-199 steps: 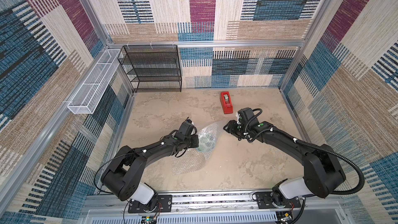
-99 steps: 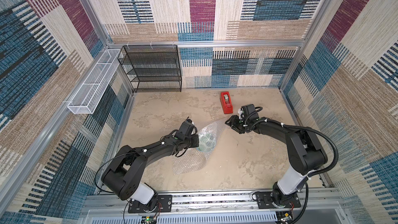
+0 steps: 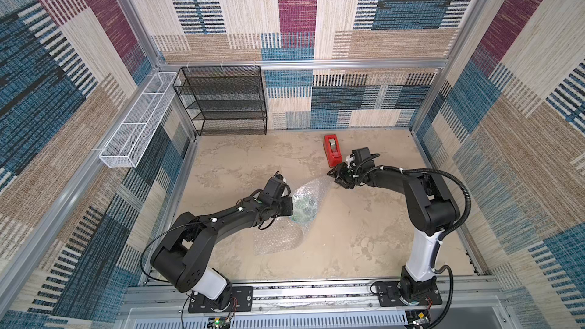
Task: Wrap bowls in bubble wrap
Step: Wrap the bowl in bubble wrap.
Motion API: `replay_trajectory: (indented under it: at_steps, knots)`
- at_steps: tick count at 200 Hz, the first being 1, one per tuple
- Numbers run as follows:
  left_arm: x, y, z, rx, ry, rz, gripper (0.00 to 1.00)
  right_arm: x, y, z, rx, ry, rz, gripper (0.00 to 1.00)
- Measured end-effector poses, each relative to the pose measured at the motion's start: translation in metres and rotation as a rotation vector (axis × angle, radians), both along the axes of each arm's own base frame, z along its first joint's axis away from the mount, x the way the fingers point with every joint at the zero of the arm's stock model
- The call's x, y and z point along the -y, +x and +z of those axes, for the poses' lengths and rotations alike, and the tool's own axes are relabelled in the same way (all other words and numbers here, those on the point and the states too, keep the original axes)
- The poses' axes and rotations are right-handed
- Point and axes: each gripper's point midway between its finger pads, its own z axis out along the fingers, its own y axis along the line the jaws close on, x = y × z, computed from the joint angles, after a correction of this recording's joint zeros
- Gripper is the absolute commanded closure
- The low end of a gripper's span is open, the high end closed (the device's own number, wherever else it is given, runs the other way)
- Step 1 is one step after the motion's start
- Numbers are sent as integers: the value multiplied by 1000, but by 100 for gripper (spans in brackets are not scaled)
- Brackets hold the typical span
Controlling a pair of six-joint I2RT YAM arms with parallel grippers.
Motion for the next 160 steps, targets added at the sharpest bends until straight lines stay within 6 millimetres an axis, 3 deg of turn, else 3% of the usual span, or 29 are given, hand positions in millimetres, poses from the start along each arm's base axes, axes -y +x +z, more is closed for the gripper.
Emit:
replay_trajectory:
  at_steps: [45,79,160]
  knots:
    - [3,3,-1,4,7,-21,98,5,14,-5,3,13,-27,49]
    - [5,5,0,5,10,-29,98,3,22,-7,7,19,-27,57]
    - [7,8,-1,10,19,-46,100,3,22,-12,20,-2,7,89]
